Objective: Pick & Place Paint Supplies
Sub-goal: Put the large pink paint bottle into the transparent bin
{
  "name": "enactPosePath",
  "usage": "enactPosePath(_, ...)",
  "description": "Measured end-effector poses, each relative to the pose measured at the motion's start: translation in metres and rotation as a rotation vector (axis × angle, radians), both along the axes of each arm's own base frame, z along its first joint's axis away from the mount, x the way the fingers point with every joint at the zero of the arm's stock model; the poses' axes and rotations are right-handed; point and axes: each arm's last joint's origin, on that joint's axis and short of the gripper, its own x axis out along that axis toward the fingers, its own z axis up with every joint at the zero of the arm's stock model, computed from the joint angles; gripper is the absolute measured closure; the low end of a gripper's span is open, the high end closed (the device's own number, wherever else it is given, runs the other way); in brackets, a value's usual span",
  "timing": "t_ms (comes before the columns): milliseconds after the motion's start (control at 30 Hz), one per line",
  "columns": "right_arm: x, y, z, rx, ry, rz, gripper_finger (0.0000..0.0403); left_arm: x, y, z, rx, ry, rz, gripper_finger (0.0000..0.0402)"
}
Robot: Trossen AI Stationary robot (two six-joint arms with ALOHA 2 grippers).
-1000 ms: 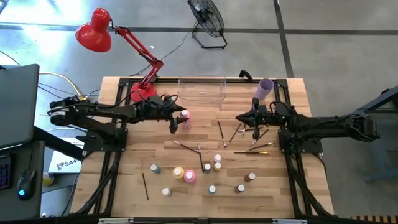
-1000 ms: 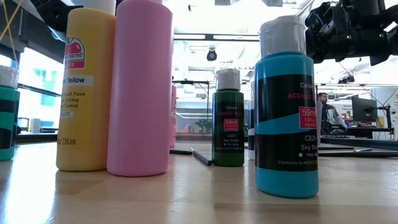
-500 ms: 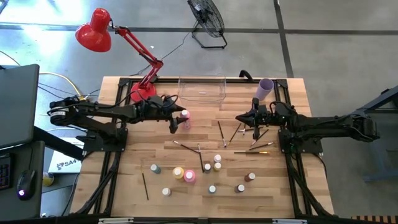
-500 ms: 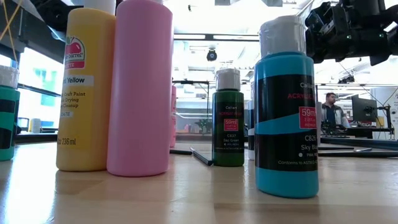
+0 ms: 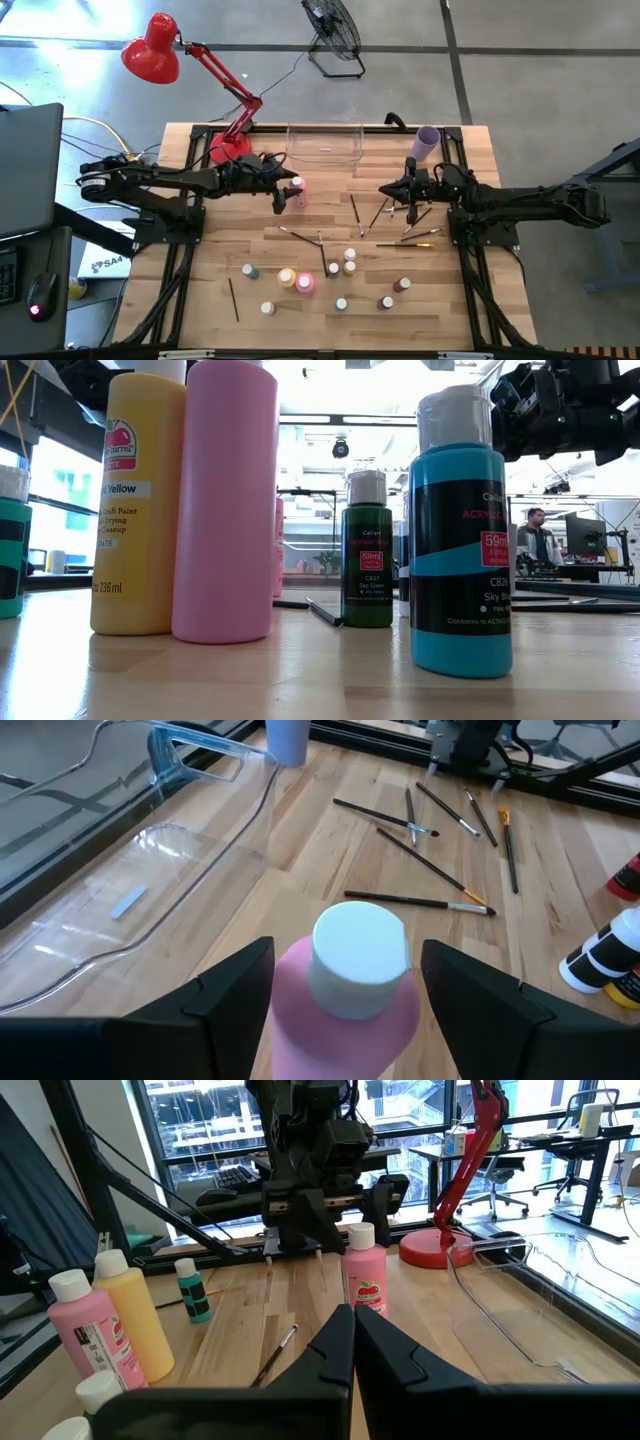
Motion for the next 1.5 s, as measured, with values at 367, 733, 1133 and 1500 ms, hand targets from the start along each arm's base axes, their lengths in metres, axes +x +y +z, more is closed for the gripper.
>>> enactPosePath(367, 0.0000, 0.0000, 0.0000, 0.000, 0.000, 0.000, 0.0401, -0.0002, 0.0008, 0.0000, 0.010, 0.002, 0.028, 0.0223)
enactPosePath(733, 0.0000, 0.0000, 0.0000, 0.000, 0.000, 0.000, 0.0401, -0.0005, 0.0010, -0.0001, -0.033, -0.007, 0.050, 0.0258)
enactPosePath(1133, 0.0000, -0.0001, 0.0000, 0.000, 0.000, 0.000, 0.0401, -0.0003, 0.0009, 0.0002, -0.036, -0.011, 0.046, 0.0259)
enactPosePath(1500, 0.0000, 0.0000, 0.0000, 0.000, 0.000, 0.000, 0.0401, 0.0008, 0.0010, 0.0021, -0.078, -0.053, 0.060, 0.0259)
